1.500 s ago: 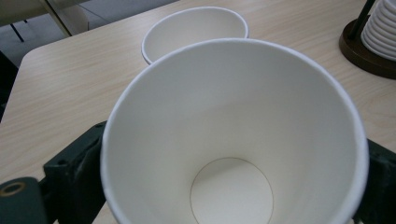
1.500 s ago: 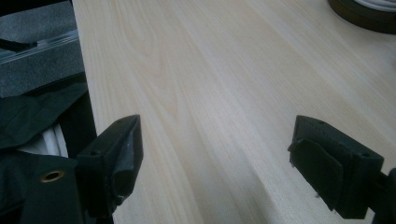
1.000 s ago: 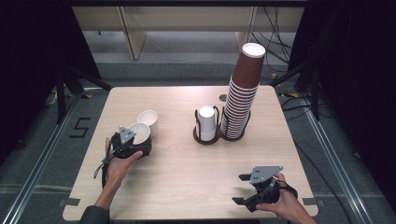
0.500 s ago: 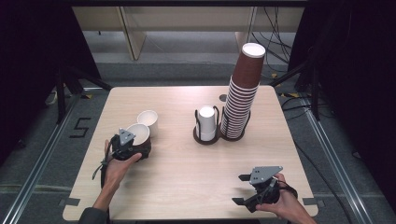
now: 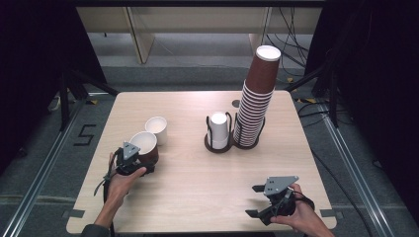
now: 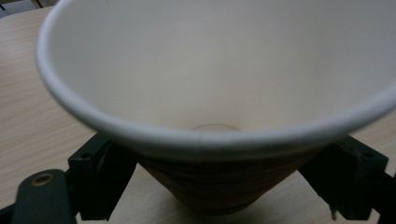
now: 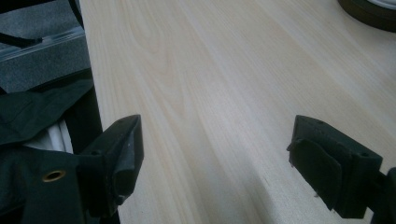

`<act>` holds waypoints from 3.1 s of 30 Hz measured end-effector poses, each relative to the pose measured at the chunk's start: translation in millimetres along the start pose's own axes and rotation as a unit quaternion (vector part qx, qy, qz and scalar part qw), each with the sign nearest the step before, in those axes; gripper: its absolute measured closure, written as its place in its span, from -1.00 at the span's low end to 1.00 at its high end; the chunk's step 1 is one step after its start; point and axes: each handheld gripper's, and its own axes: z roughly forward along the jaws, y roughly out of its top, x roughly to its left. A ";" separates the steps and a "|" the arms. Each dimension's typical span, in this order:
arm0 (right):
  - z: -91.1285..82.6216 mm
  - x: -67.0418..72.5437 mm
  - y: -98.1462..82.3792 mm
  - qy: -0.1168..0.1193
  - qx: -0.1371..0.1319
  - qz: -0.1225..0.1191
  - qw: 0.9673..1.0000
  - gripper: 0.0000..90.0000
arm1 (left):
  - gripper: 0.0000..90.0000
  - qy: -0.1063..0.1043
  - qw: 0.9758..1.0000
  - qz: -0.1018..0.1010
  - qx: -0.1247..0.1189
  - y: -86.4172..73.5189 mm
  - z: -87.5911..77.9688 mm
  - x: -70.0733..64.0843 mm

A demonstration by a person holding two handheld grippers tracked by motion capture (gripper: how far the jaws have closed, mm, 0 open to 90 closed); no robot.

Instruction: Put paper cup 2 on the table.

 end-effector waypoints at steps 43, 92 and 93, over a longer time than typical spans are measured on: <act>0.5 0.7 0.5 0.002 -0.004 0.003 1.000 -0.59 | -0.68 -0.054 0.997 0.029 -0.037 -27.1 -65.5 -61.3; -4.1 24.9 -27.1 -0.004 -0.010 0.016 1.000 -0.65 | -0.68 -0.177 0.978 0.105 -0.025 -65.5 -95.9 -152.9; -4.0 25.7 -27.9 -0.002 -0.010 0.018 1.000 -0.65 | -0.68 -0.179 0.978 0.108 -0.024 -65.1 -95.9 -152.8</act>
